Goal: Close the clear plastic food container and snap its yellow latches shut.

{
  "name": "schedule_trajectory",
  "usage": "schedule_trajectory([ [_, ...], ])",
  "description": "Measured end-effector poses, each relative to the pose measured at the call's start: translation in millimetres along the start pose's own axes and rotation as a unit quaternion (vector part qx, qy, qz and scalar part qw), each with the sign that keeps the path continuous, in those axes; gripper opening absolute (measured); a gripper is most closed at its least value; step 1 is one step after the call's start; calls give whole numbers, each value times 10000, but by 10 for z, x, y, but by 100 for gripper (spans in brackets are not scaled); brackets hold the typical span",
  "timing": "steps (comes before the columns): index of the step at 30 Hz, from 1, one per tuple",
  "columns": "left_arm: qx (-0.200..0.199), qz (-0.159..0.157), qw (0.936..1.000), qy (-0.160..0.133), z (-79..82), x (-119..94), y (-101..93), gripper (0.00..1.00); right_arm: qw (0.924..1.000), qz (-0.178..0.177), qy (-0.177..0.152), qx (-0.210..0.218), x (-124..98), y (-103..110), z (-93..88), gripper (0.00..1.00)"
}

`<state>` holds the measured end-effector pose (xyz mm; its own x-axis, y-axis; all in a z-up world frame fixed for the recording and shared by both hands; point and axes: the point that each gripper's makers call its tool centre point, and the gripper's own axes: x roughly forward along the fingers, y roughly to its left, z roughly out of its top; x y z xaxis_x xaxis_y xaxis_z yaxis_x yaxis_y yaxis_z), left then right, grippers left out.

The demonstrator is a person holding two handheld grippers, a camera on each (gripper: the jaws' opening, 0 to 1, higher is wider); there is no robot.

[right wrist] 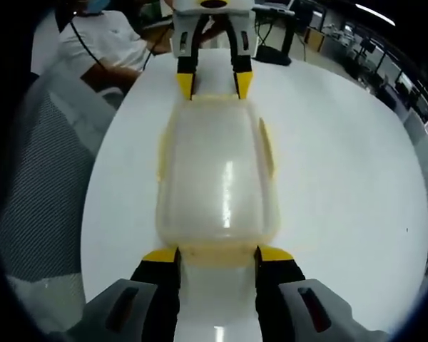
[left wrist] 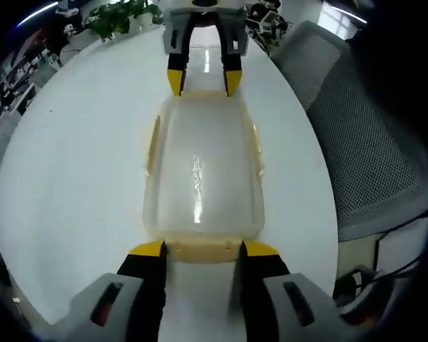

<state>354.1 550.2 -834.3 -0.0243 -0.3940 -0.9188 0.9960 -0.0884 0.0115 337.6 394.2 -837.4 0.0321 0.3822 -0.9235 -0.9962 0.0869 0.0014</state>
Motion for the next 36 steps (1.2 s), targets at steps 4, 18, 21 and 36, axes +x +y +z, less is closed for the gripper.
schedule_trajectory([
  [4,-18,11,10000,73,-8,4,-3,40,9999,11,103,-21,8,-3,-3,41],
  [18,-4,35,9999,-99,1,-8,-8,38,9999,102,-20,92,-20,-12,-20,39],
  [21,34,107,9999,-34,39,-11,-10,38,9999,82,30,66,-22,4,-32,39],
  [36,-60,30,9998,-186,-35,-239,-84,37,9992,162,-354,88,-148,92,183,39],
])
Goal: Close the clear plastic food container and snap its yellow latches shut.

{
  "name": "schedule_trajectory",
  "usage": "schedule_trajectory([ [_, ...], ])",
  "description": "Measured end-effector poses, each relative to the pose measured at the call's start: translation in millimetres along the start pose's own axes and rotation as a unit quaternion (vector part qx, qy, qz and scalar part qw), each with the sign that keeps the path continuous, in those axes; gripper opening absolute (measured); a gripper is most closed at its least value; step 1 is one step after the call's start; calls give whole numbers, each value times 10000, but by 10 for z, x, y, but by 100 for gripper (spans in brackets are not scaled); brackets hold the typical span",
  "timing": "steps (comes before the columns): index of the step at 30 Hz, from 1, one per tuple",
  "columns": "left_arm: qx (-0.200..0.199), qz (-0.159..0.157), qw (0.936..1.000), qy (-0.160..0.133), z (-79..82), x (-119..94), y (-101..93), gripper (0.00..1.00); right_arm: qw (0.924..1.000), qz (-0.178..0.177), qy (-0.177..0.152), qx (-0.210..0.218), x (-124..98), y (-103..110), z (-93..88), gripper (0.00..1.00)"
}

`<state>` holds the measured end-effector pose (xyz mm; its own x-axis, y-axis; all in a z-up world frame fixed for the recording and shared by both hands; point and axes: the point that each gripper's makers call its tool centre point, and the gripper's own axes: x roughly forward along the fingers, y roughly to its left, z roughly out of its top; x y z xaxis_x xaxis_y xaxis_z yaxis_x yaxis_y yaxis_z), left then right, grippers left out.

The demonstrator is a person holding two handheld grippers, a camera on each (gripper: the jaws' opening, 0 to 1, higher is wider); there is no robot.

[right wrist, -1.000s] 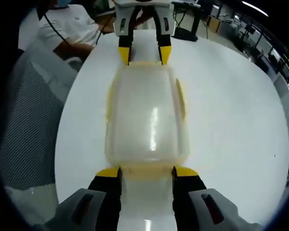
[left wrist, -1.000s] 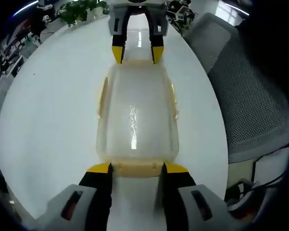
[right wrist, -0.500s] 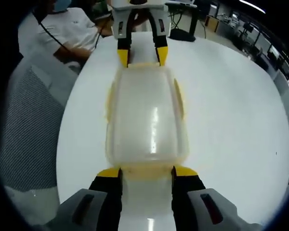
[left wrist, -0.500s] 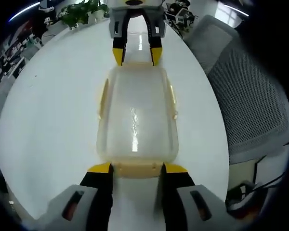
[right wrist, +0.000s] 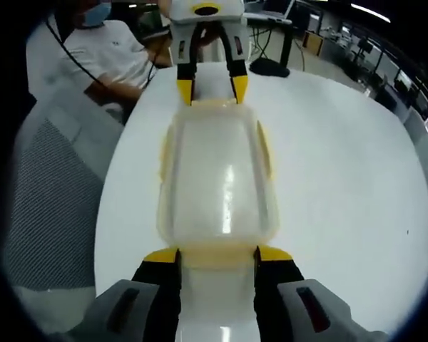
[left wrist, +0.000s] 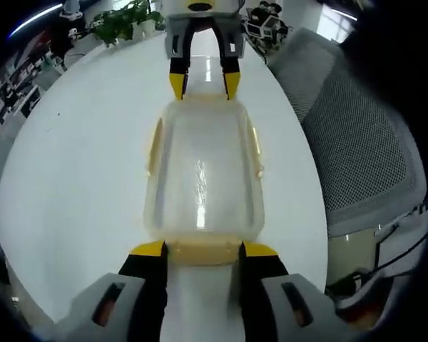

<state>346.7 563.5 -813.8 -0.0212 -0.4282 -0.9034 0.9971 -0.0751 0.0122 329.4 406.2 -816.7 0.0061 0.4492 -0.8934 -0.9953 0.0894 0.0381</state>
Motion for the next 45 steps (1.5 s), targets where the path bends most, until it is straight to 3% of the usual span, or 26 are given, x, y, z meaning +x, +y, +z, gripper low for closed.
schedule_trajectory([
  [34,127,128,9998,-122,274,-433,146,38,9997,-215,-125,-22,-595,-90,233,39],
  [45,-30,135,9998,-108,297,-443,91,38,9998,-147,-69,-101,-602,-73,222,39],
])
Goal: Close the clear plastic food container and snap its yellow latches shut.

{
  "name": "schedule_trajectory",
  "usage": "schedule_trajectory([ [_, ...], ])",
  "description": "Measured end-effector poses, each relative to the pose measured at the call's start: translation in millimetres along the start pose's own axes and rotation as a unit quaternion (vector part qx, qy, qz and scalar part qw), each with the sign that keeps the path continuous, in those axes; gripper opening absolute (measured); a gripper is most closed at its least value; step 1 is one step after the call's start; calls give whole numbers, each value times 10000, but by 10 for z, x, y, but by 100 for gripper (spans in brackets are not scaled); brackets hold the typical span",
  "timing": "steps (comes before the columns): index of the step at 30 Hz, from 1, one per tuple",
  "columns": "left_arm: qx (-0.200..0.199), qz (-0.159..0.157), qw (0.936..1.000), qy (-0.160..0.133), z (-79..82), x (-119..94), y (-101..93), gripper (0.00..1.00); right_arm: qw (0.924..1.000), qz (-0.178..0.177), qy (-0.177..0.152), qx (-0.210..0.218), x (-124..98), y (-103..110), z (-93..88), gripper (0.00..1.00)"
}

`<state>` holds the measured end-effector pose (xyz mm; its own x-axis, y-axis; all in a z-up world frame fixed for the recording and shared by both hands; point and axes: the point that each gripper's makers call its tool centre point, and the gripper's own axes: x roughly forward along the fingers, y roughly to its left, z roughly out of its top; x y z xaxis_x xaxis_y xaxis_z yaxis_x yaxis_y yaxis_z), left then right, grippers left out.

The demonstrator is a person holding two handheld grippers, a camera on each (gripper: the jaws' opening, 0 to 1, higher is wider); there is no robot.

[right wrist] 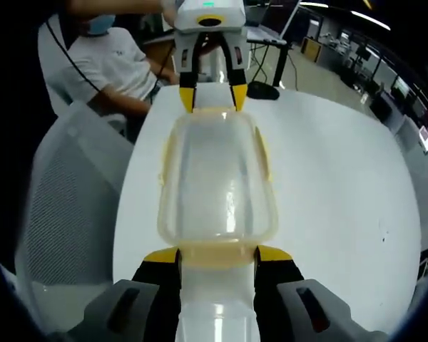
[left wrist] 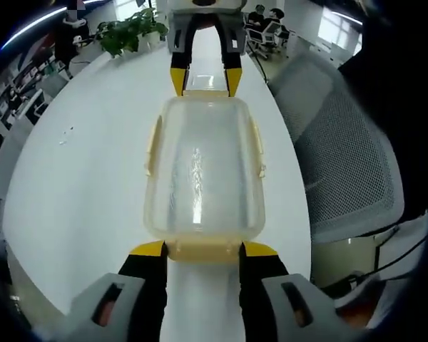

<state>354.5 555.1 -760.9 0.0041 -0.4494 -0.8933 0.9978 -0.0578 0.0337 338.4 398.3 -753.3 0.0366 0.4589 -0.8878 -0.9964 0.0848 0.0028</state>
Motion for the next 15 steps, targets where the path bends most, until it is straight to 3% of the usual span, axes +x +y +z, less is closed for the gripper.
schedule_trajectory([
  [15,-73,-13,10000,-23,183,67,-8,38,9999,-10,-16,-107,-128,-25,-146,39],
])
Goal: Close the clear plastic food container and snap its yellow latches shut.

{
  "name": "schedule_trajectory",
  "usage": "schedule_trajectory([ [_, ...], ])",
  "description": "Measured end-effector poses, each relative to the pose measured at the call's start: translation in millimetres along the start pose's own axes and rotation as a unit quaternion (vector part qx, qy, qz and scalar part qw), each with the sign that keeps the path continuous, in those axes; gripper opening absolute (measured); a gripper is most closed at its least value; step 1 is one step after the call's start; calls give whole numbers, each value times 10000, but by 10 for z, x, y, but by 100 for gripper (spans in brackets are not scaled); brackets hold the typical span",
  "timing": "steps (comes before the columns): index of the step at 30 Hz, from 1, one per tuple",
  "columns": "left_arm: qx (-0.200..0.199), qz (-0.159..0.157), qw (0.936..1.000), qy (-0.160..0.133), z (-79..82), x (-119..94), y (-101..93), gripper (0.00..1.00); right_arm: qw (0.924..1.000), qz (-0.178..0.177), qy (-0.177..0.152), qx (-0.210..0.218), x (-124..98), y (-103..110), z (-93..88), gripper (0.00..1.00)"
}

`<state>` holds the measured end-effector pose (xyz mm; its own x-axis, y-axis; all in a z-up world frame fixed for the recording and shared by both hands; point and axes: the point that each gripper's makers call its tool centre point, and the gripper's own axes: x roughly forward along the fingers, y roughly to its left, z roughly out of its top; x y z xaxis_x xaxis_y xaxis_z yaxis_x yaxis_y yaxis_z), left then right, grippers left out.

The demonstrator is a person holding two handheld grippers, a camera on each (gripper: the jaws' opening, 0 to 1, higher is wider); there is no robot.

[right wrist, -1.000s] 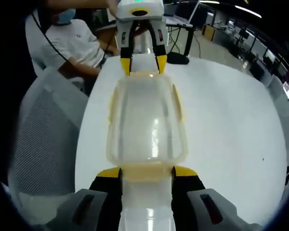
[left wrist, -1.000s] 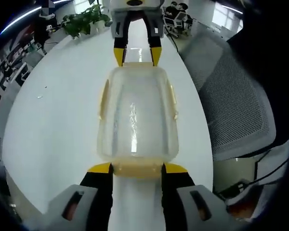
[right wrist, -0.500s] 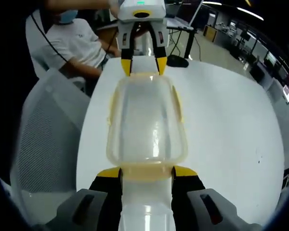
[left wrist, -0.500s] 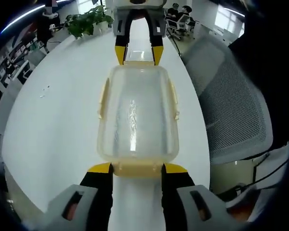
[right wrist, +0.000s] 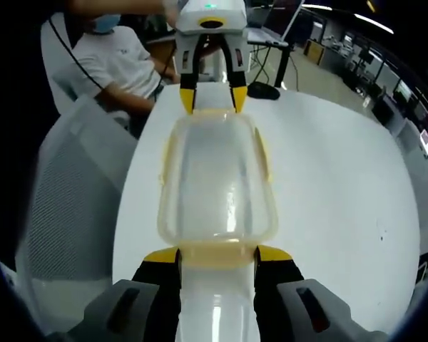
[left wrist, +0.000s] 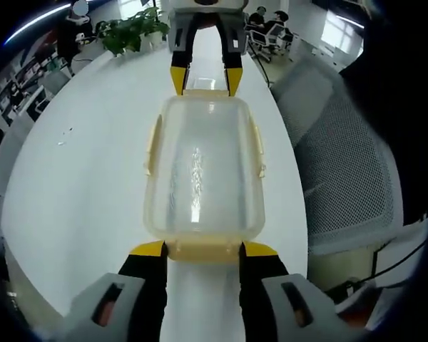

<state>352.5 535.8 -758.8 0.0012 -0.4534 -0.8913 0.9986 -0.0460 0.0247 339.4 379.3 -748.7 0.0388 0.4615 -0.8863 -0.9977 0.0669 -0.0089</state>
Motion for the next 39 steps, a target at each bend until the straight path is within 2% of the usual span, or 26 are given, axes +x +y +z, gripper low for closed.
schedule_trajectory([
  [9,-18,0,10000,8,188,53,22,38,10000,3,-1,-4,-116,-25,-159,39],
  [39,-33,-24,10000,45,664,283,-22,38,10000,-39,42,-50,-370,1,-628,39],
])
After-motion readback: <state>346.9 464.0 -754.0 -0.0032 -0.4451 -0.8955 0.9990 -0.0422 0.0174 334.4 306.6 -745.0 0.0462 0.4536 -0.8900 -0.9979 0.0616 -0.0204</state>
